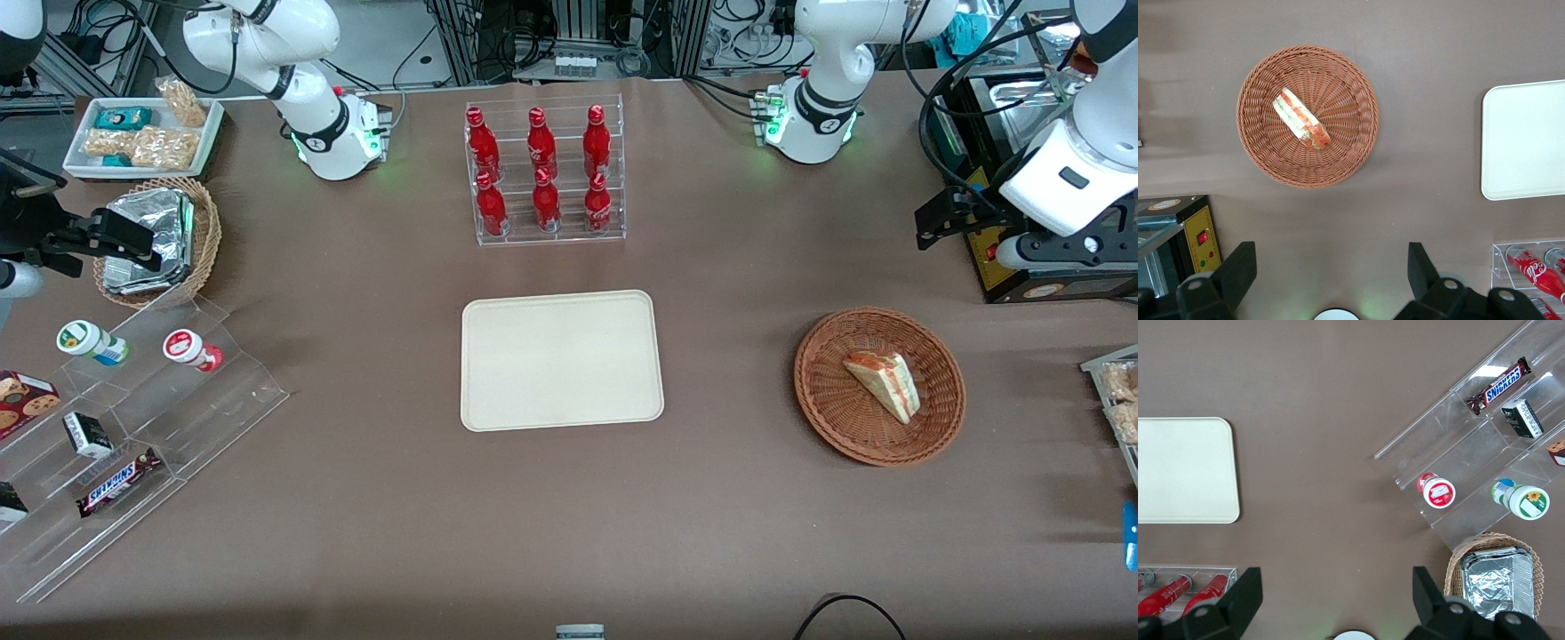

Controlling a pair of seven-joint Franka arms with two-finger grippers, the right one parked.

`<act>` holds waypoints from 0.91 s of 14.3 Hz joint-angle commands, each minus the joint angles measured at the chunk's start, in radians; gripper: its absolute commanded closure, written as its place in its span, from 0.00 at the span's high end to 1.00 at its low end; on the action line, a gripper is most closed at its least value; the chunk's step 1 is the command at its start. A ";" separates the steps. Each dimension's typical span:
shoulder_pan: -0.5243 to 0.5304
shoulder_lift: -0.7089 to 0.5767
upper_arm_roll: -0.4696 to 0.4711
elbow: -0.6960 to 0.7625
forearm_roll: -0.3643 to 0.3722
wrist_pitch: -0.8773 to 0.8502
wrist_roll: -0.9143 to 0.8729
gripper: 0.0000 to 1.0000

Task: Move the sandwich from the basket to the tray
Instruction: 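Move the left gripper from rest toward the wicker basket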

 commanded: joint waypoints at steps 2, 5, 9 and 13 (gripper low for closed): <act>0.004 -0.002 -0.004 0.015 0.011 -0.025 0.024 1.00; 0.004 -0.002 -0.004 0.013 0.011 -0.024 0.024 1.00; 0.004 0.002 -0.004 0.002 0.012 -0.022 0.026 1.00; 0.004 0.006 -0.003 -0.036 0.012 -0.021 0.019 1.00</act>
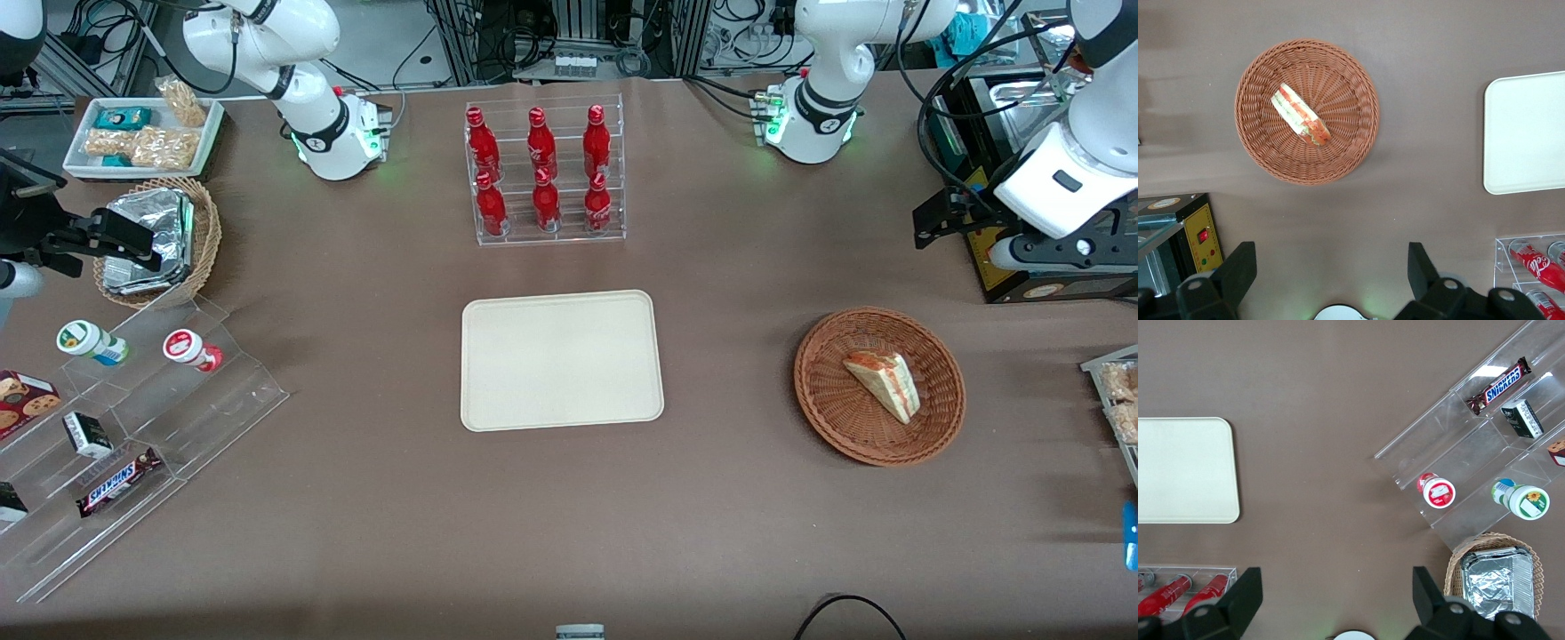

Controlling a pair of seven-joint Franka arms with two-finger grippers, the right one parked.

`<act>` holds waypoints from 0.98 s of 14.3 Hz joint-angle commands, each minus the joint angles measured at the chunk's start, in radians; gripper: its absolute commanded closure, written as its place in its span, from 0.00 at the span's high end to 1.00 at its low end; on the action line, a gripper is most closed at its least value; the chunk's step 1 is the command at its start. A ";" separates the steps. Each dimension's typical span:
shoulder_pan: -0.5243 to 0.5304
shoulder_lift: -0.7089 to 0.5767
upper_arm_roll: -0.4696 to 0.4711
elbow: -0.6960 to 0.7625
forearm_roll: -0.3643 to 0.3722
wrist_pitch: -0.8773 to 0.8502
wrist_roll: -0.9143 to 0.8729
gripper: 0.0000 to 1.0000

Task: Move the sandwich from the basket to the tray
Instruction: 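Move the left gripper from rest toward the wicker basket, then lower the open left gripper onto the sandwich and close it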

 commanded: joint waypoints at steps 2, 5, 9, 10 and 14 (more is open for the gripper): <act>0.007 0.010 -0.003 -0.083 0.012 0.010 0.010 1.00; 0.007 0.013 0.020 -0.256 0.013 0.195 0.013 1.00; 0.007 0.042 0.065 -0.428 0.015 0.467 0.015 1.00; 0.007 0.053 0.081 -0.471 0.013 0.545 0.013 1.00; 0.007 0.111 0.135 -0.585 -0.002 0.799 -0.092 1.00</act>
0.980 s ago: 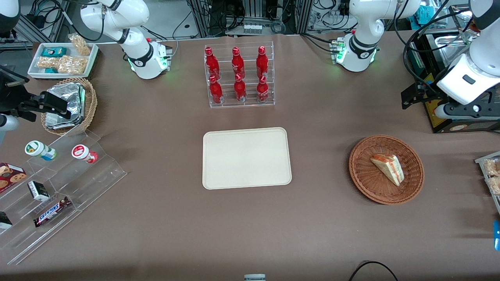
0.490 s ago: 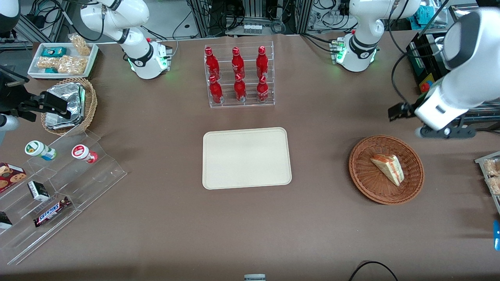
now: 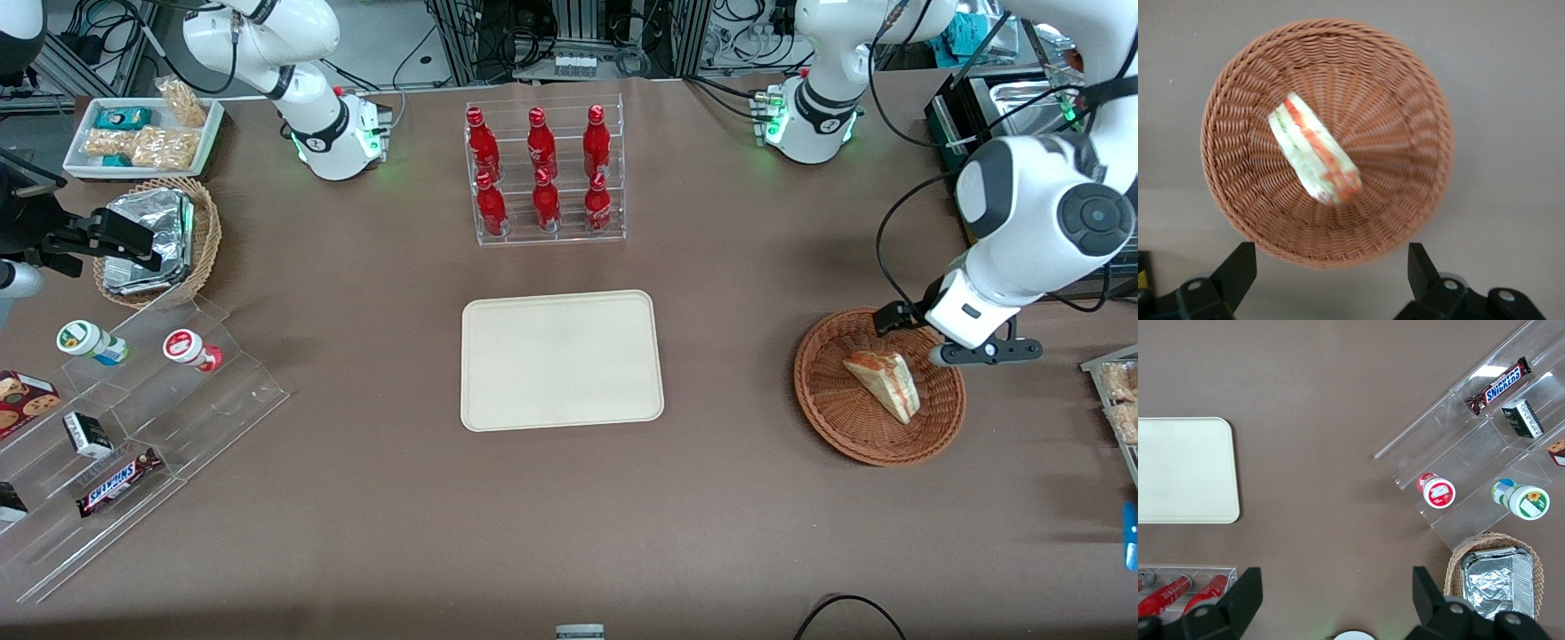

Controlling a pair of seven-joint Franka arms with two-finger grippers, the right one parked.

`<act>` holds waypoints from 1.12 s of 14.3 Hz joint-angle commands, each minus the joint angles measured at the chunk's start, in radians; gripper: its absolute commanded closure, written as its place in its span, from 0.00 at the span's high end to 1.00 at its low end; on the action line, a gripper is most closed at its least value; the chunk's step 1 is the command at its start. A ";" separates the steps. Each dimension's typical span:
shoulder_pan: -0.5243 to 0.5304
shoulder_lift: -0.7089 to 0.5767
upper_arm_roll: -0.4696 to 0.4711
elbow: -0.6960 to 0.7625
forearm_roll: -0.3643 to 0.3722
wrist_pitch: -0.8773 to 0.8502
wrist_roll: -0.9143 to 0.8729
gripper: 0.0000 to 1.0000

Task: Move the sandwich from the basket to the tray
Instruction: 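Lower the open left gripper onto the sandwich and close it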

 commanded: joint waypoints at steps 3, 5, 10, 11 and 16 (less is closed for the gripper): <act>-0.002 0.095 0.016 -0.023 -0.004 0.183 -0.423 1.00; -0.002 0.157 0.016 -0.023 -0.004 0.286 -0.583 1.00; 0.000 0.257 0.016 -0.026 -0.004 0.354 -0.694 0.66; -0.002 0.257 0.016 -0.029 -0.001 0.343 -0.703 0.40; -0.015 0.168 0.006 0.066 0.031 0.019 -0.604 0.06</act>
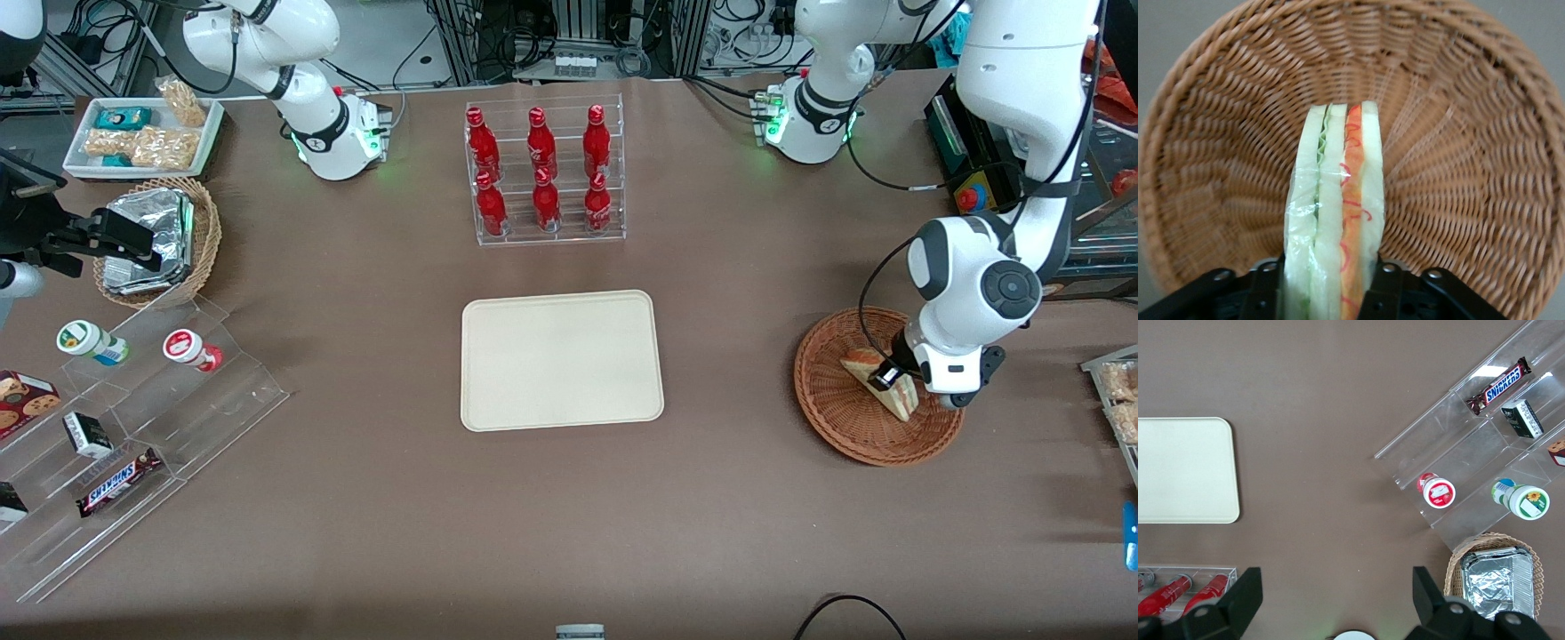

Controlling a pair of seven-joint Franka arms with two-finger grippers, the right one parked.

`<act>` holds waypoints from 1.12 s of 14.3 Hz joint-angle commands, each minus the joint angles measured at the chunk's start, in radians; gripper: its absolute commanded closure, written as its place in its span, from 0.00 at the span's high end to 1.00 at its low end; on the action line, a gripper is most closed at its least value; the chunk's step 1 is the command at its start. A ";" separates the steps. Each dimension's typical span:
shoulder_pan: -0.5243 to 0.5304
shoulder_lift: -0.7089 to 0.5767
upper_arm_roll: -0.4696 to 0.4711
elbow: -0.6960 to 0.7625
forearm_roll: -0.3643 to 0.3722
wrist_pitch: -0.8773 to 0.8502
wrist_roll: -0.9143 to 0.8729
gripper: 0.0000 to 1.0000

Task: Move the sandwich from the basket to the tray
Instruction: 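Lift the sandwich and carry it with the left gripper over the tray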

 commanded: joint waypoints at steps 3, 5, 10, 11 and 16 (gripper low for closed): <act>-0.070 -0.054 -0.011 0.179 0.020 -0.334 0.390 0.05; -0.148 -0.051 -0.012 0.188 -0.019 -0.347 0.505 0.04; -0.412 0.098 -0.012 0.341 -0.119 -0.316 0.288 0.01; -0.457 0.131 -0.012 0.386 -0.130 -0.316 0.233 0.01; -0.649 0.306 -0.011 0.617 -0.150 -0.313 -0.043 0.00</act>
